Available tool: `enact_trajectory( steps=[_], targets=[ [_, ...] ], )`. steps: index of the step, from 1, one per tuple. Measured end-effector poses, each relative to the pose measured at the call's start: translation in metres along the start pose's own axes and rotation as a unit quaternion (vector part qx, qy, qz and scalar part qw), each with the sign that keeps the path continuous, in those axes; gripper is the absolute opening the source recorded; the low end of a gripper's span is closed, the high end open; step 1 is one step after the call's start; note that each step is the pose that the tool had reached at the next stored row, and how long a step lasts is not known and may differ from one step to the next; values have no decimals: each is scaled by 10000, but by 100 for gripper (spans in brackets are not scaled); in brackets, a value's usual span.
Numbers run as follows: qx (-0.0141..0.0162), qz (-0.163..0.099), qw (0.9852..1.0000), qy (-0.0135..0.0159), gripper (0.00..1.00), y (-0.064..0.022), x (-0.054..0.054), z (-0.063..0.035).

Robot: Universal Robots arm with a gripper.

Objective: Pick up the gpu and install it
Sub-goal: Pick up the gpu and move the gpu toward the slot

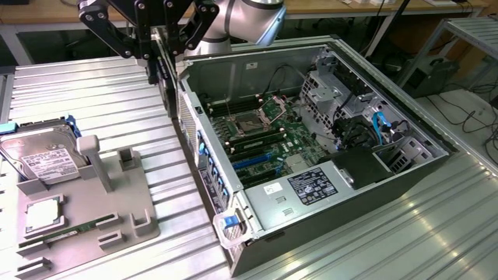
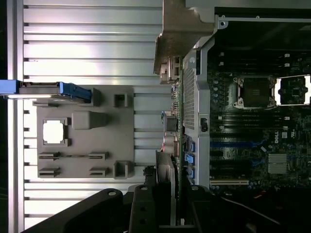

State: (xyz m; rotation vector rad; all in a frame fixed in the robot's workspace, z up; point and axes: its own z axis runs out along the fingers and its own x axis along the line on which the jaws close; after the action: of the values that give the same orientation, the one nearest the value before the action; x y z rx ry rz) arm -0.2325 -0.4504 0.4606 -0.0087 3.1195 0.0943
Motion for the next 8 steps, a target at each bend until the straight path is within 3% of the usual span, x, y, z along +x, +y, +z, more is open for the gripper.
enact_trajectory(
  steps=[8],
  targets=[
    [0,0,10000,0,28,0,-74,3]
  ],
)
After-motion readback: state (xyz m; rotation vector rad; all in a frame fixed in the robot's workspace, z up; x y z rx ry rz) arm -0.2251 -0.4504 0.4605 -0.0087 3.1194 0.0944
